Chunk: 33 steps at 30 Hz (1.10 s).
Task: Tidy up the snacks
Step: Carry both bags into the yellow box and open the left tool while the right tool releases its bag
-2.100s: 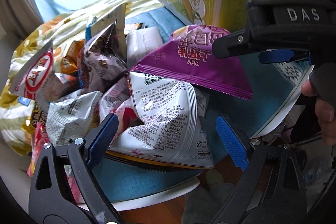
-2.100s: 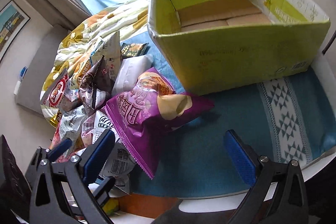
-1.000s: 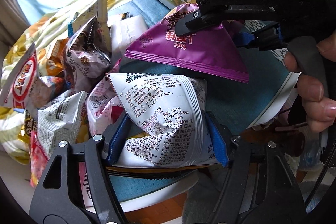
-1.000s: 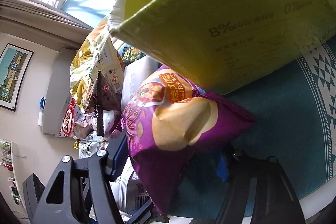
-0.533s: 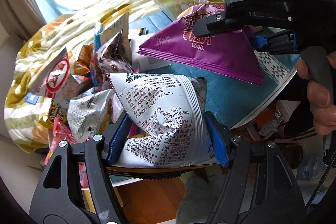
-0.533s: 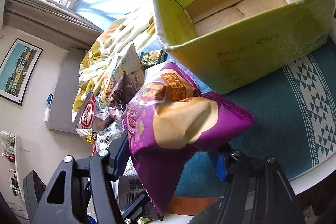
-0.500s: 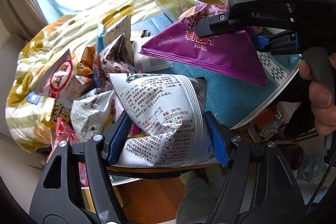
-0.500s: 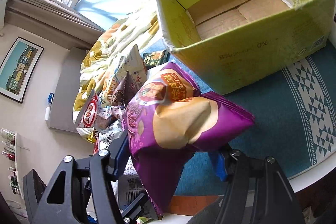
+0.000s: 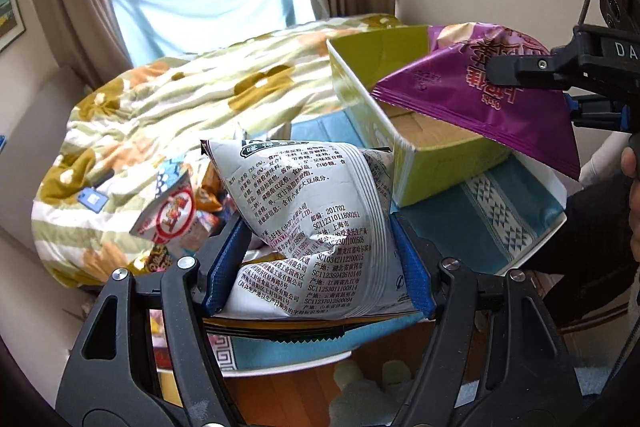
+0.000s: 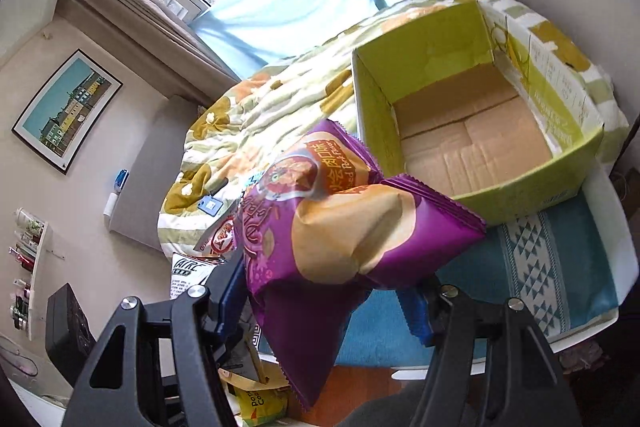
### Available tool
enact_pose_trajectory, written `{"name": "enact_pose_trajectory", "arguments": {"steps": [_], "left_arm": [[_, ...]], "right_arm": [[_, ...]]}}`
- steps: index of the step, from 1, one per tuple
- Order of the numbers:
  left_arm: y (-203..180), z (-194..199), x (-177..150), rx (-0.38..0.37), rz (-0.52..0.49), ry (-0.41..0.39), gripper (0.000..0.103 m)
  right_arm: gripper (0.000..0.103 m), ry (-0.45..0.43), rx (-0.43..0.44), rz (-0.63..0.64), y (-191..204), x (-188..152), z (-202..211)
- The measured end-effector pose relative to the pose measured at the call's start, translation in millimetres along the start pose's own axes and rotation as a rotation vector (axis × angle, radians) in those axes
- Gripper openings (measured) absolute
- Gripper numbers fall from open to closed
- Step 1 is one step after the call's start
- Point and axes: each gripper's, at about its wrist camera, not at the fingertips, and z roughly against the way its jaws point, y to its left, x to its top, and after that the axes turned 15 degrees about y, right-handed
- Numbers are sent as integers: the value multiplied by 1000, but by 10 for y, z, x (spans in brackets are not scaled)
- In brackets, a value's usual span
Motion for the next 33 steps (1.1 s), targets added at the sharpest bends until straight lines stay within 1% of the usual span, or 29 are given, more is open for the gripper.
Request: {"name": "enact_pose_trajectory", "arguments": {"steps": [4,8,12,16,18,22,25,27,28,29,31,33], "left_arm": [[-21,9,489,-13,-4,-38,67],[-125,-100,1045,-6,-33,-66,67],[-241,-348,1571,-52,-67,-69,67],[-396,-718,2067,-105,-109,-35,67],[-435,-957,2287,-134,-118,-3,67],[-512,-1418,2628,-158,-131,51,67],[-576,-1684,2799,-177,-139,73,67],[-624,-1818,2852,-178,-145,87,70],[-645,-1875,2877,-172,-145,96,74],[-661,-1911,2881,-160,-143,103,86],[-664,-1923,2860,-149,-141,94,100],[-641,-1896,2836,-164,-145,82,101]], "right_arm": [[61,-61,-48,35,-17,212,274],[61,-120,-92,37,-94,504,470],[61,-167,-139,25,-214,860,564],[61,-178,-178,3,-338,1154,560],[61,-181,-192,-20,-420,1311,535],[61,-181,-249,-73,-603,1613,458],[61,-164,-311,-93,-733,1797,352],[61,-151,-343,-111,-840,1886,273],[61,-143,-350,-121,-890,1918,238],[61,-137,-353,-134,-944,1946,206],[61,-126,-357,-156,-1031,1982,157],[61,-115,-358,-173,-1089,1995,132]]}}
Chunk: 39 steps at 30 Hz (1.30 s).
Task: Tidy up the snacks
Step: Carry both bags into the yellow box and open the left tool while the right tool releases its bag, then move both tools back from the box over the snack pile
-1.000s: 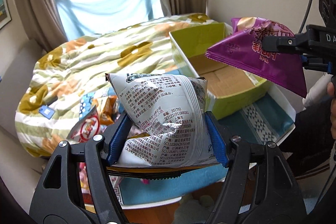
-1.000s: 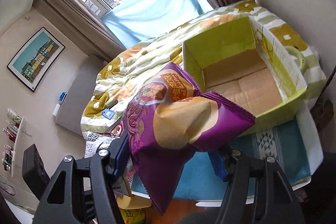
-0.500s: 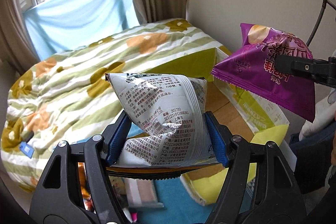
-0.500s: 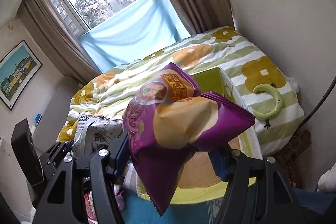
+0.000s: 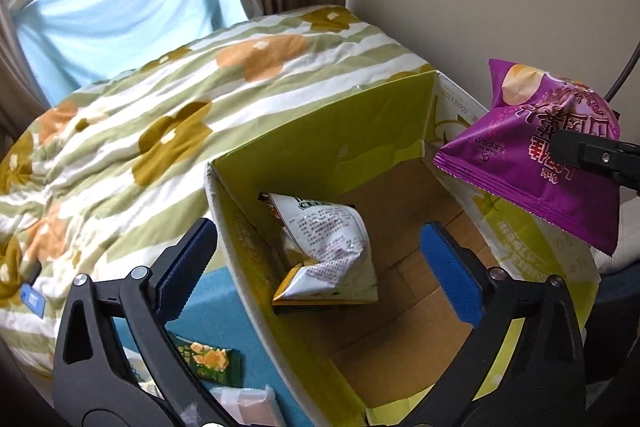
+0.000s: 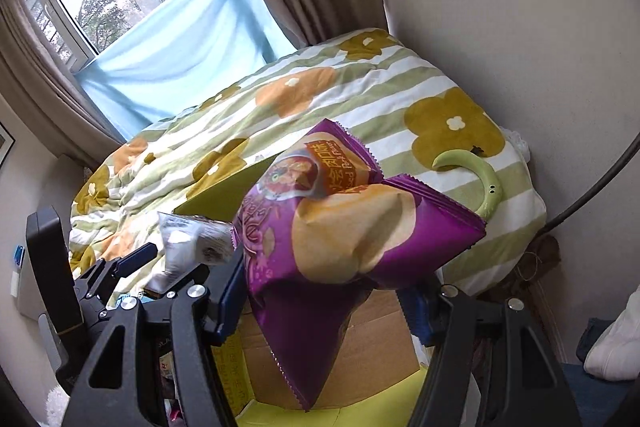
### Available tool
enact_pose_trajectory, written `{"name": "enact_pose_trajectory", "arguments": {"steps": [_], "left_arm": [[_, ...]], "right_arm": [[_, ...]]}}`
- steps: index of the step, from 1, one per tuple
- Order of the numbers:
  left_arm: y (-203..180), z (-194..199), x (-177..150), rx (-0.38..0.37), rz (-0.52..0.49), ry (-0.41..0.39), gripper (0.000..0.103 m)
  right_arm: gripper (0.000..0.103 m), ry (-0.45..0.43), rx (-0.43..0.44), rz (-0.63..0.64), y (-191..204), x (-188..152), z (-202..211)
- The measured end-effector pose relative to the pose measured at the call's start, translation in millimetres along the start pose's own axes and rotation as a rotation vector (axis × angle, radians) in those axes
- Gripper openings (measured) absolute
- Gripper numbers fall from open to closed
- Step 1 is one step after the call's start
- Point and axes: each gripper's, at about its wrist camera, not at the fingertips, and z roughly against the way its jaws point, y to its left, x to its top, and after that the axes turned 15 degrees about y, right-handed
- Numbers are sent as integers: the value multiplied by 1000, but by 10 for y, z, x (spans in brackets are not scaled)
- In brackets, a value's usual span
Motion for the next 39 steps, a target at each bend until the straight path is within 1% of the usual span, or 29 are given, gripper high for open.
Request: {"name": "enact_pose_trajectory", "arguments": {"steps": [3,7,11,13,15,17,20,22,24,25,26,28,31,33,39], "left_arm": [[82,58,-80,19,14,6,101],[227,155,-211,13,64,8,101],[318,232,-301,16,85,10,101],[368,228,-330,-14,94,31,101],[420,221,-362,-35,105,44,101],[465,228,-391,-25,114,50,101],[537,241,-426,-7,131,50,101],[564,241,-443,-7,138,53,101],[565,239,-467,-7,135,59,101],[564,245,-488,-3,133,61,101],[560,245,-505,1,130,63,101],[538,252,-529,7,126,68,101],[504,302,-554,2,129,65,101],[477,382,-575,-2,132,49,101],[374,725,-691,20,137,-12,101]], "right_arm": [[61,16,-11,-15,-26,-3,-28],[61,23,-28,-11,-6,-4,-46],[63,19,-34,3,84,21,-75],[63,31,-14,3,123,66,-144],[63,62,29,-17,145,133,-254],[63,74,72,-37,162,182,-347],[63,84,83,-39,214,264,-491],[64,91,111,-67,207,306,-596],[75,105,124,-107,182,314,-687],[89,127,114,-122,173,300,-716],[96,138,120,-133,162,269,-712],[99,119,127,-148,132,169,-651],[99,113,95,-118,127,57,-581],[99,107,72,-93,125,13,-531],[99,78,59,-29,190,-113,-275]]}}
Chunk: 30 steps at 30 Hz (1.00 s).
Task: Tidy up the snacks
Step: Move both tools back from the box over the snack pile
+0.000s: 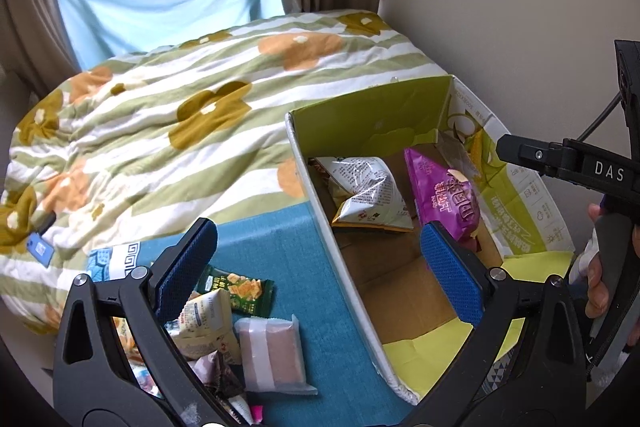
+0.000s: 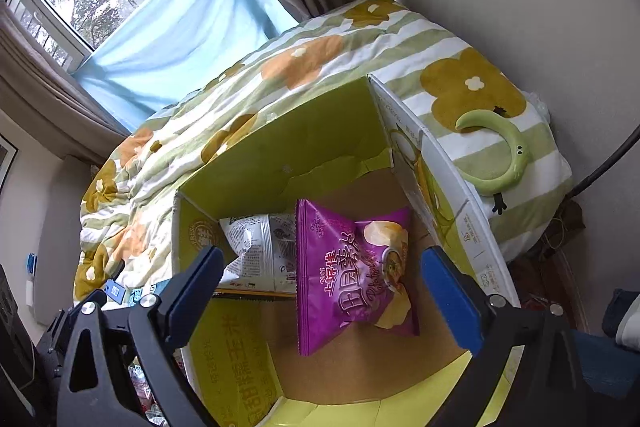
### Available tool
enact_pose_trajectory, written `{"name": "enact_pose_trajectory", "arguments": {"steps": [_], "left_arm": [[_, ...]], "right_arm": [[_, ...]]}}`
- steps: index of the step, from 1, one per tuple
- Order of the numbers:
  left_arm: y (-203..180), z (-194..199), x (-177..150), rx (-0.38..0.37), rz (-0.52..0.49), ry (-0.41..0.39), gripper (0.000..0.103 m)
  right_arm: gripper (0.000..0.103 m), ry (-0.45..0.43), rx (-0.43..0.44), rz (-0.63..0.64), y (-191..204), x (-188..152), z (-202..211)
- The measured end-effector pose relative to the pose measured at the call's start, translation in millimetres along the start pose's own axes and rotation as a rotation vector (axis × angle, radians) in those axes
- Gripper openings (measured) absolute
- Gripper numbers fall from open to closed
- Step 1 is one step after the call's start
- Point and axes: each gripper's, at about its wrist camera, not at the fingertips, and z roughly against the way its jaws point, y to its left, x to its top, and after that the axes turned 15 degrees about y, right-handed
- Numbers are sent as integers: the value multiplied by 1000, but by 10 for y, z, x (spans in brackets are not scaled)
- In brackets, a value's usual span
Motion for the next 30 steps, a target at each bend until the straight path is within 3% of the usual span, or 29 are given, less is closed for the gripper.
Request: {"name": "enact_pose_trajectory", "arguments": {"steps": [8,17,24,30], "left_arm": [[-21,623,-437,34,41,-91,101],[57,1323,-1286,97,123,-193,101],[245,1632,-2043,172,214,-208,101],[529,1792,-2610,220,290,-202,101]], "right_arm": [[99,-91,-31,107,185,-386,542],[99,-199,-93,258,418,-1093,1123],[99,-227,-138,343,593,-1661,1260],[99,-221,-114,408,738,-2059,1238]]}}
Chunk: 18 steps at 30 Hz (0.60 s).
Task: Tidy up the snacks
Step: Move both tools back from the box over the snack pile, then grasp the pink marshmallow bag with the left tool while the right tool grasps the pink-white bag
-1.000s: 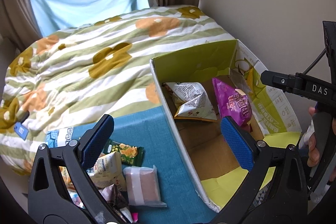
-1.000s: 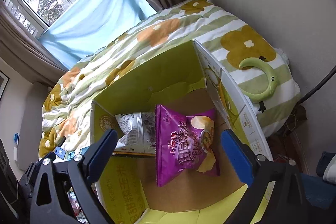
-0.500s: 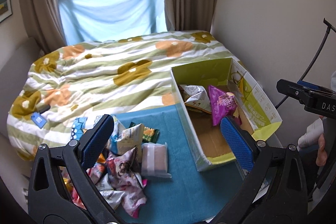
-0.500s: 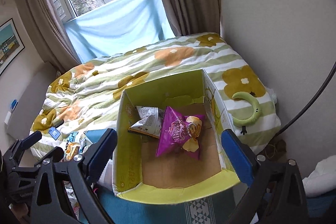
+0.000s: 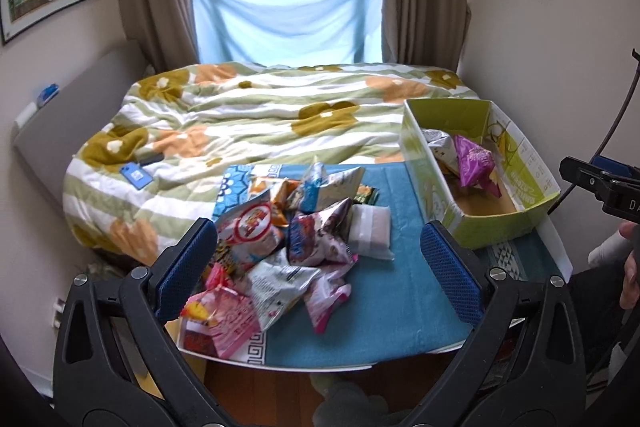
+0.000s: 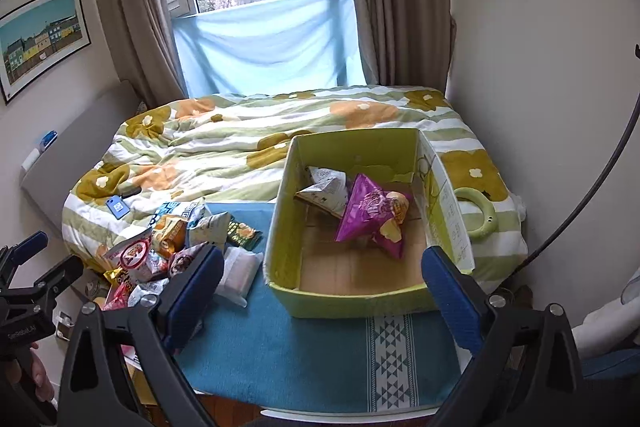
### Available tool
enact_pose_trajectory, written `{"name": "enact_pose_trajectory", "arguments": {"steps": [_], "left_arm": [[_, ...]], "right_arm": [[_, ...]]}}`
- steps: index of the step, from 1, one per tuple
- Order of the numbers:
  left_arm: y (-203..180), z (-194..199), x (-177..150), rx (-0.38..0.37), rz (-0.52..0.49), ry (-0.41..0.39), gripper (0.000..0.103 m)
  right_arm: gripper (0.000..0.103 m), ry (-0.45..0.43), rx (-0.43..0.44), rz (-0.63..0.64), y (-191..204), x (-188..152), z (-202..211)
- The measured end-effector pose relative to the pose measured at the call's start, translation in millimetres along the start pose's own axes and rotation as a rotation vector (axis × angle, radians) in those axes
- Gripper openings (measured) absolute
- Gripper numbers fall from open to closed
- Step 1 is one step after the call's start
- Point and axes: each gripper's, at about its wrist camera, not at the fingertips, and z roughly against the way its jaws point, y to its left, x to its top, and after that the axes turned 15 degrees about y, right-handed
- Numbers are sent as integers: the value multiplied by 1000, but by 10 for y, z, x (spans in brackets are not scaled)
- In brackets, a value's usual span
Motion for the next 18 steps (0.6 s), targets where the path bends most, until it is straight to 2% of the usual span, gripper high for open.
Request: {"name": "enact_pose_trajectory", "arguments": {"steps": [3,9,14,18], "left_arm": [[251,71,-194,35,38,-1,101],[753,67,-500,41,73,12,101],[1139,-166,-635,9,60,67,101],[1334,-482,-714,-5,2,122,101]], "right_arm": [[99,7,38,20,161,-133,4],[99,33,110,67,580,-322,-80],[99,55,179,86,969,-431,-242],[99,94,188,84,1254,-497,-450]]}}
